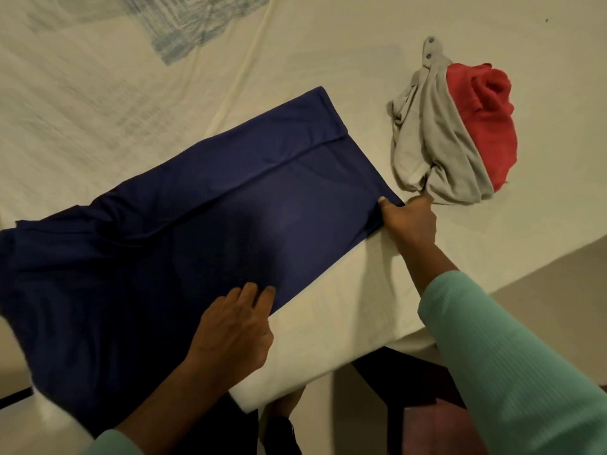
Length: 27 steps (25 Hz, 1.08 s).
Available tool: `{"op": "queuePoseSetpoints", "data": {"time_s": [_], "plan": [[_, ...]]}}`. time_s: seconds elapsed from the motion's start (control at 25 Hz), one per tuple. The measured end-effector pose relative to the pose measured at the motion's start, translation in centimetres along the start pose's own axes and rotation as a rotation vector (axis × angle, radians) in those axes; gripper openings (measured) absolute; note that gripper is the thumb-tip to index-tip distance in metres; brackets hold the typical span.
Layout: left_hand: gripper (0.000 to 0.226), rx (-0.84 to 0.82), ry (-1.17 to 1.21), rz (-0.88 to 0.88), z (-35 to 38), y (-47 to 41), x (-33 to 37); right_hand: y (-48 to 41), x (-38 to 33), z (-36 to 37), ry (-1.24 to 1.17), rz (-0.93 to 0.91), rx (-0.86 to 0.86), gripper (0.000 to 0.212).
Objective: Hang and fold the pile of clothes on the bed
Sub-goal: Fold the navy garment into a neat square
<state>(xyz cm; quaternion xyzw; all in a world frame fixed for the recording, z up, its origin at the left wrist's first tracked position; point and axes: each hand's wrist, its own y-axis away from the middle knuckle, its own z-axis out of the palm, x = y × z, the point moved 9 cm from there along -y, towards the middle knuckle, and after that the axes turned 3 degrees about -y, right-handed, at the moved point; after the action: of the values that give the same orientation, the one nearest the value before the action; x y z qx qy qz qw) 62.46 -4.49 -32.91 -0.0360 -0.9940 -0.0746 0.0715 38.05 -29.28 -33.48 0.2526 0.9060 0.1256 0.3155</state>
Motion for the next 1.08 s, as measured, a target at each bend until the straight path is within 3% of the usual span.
{"op": "queuePoseSetpoints", "data": {"time_s": [0.2, 0.28, 0.4, 0.52, 0.68, 0.76, 1.08], "plan": [[0.101, -0.23, -0.009, -0.131, 1.2, 0.3, -0.4, -0.2, 1.2, 0.1, -0.365, 0.107, 0.006, 0.005], [0.089, -0.295, -0.021, -0.205, 1.2, 1.3, -1.1, 0.0, 1.3, -0.3, -0.389, 0.107, 0.016, 0.014], [0.064, -0.261, 0.024, -0.27, -0.4, 2.5, -1.9, 0.0, 0.9, -0.6, -0.279, 0.027, 0.016, 0.039], [0.039, -0.232, 0.267, -0.331, -1.6, 4.0, -3.6, -0.2, 0.7, -0.6, -0.395, 0.059, 0.044, 0.038], [0.046, -0.214, 0.728, -0.433, -4.4, 3.0, -7.0, -1.1, -0.5, 0.3, -0.692, 0.163, 0.042, 0.012], [0.054, -0.214, 0.858, -0.489, -5.6, 1.6, -9.0, -0.9, -2.9, 0.5, -0.797, 0.151, 0.024, 0.014], [0.044, -0.198, 0.755, -0.621, -4.9, -2.0, -19.8, -0.2, -12.7, 5.8, -0.735, 0.121, -0.196, 0.013]]}}
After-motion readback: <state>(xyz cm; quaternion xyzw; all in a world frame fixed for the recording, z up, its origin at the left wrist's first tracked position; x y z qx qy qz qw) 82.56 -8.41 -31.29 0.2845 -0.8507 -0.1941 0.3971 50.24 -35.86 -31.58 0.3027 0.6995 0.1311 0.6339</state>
